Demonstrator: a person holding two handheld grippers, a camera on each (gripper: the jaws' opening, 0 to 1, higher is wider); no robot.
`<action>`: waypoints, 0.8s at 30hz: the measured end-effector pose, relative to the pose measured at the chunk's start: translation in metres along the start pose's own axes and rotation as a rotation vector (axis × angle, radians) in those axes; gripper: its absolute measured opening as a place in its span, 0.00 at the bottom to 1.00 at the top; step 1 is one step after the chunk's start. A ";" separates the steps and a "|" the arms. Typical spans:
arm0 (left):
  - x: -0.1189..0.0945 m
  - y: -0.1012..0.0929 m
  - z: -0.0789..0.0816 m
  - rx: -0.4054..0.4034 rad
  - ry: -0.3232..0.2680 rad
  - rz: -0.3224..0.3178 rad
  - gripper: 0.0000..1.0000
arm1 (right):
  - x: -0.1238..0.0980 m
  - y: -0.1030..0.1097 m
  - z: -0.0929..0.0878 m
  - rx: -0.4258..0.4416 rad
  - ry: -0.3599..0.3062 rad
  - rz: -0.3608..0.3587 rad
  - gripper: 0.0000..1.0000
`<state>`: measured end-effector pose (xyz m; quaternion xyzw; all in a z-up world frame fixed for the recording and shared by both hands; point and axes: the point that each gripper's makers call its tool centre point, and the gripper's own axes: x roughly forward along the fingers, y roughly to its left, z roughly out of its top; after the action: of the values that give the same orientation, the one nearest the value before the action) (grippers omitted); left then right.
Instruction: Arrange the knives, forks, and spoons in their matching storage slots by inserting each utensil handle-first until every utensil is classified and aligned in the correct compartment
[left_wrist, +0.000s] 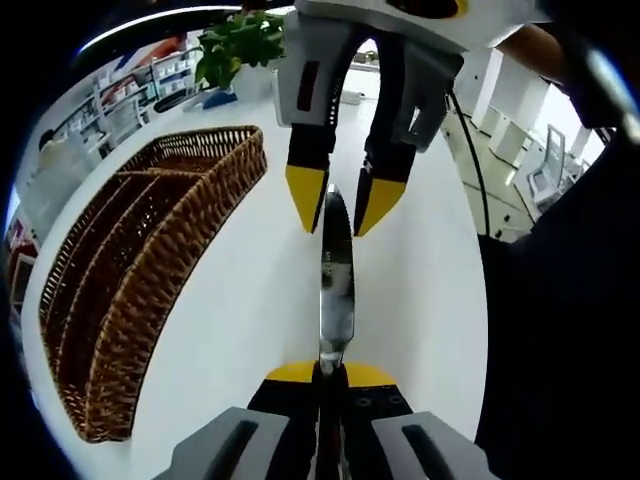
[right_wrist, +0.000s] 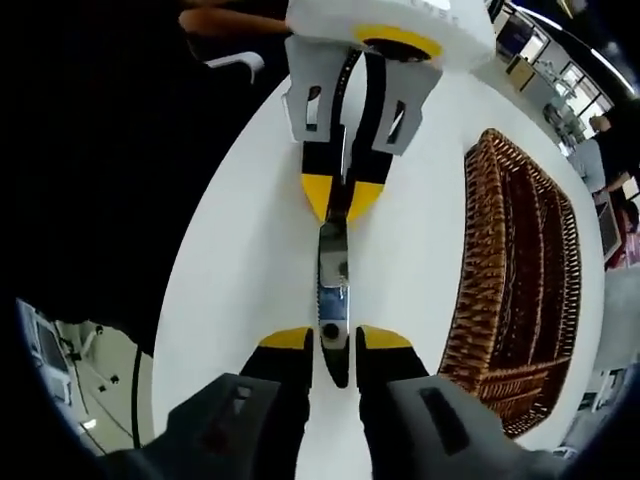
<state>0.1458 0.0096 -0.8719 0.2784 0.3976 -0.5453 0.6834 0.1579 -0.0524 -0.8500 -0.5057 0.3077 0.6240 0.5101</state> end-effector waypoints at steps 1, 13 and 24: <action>0.000 0.000 0.000 0.000 0.000 0.000 0.06 | 0.001 -0.001 0.003 -0.018 -0.012 -0.013 0.15; 0.000 0.001 0.001 0.003 0.006 0.001 0.06 | 0.013 -0.001 0.003 -0.007 -0.046 -0.036 0.11; -0.004 -0.004 -0.003 0.037 0.048 -0.021 0.06 | 0.012 0.005 0.009 0.012 -0.088 -0.037 0.10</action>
<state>0.1411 0.0130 -0.8700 0.2997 0.4066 -0.5527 0.6629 0.1509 -0.0422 -0.8589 -0.4805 0.2793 0.6342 0.5375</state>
